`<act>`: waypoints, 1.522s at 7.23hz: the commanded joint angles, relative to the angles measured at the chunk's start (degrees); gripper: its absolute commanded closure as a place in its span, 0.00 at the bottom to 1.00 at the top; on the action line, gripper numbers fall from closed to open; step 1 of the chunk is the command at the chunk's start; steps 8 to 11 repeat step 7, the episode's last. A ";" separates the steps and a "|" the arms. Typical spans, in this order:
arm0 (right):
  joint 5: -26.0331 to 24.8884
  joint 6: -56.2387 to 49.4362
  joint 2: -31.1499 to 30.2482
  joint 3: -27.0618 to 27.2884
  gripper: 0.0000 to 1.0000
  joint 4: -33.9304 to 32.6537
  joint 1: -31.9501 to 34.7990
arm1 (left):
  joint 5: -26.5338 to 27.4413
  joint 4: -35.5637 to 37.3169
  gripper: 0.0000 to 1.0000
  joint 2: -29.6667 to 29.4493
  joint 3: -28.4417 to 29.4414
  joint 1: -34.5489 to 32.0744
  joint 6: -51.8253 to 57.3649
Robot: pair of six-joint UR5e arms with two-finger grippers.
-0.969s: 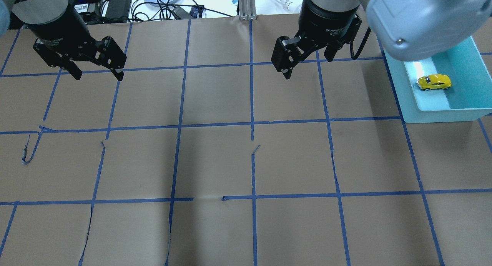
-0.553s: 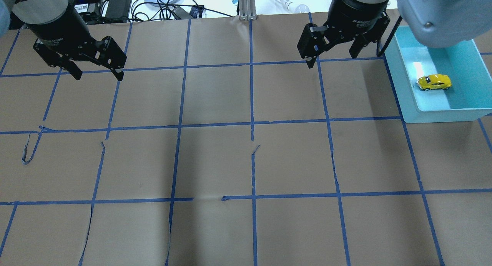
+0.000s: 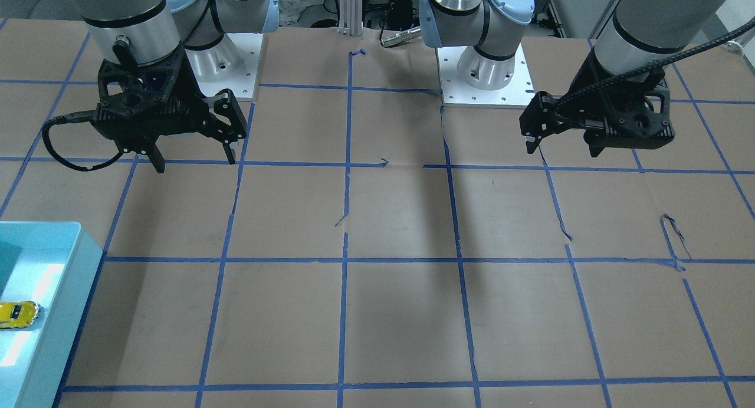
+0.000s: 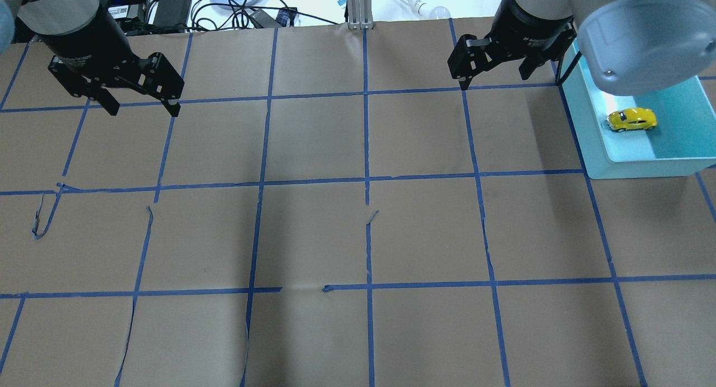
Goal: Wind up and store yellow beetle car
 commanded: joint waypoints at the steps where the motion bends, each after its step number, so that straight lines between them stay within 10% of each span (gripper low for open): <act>1: -0.64 0.23 0.15 -0.93 0.00 1.48 -0.06 | 0.04 0.01 0.00 0.09 -0.02 0.02 0.00; 11: -0.65 0.06 -0.64 -2.50 0.00 6.57 -0.23 | 0.04 0.01 0.00 0.09 -0.02 0.02 0.00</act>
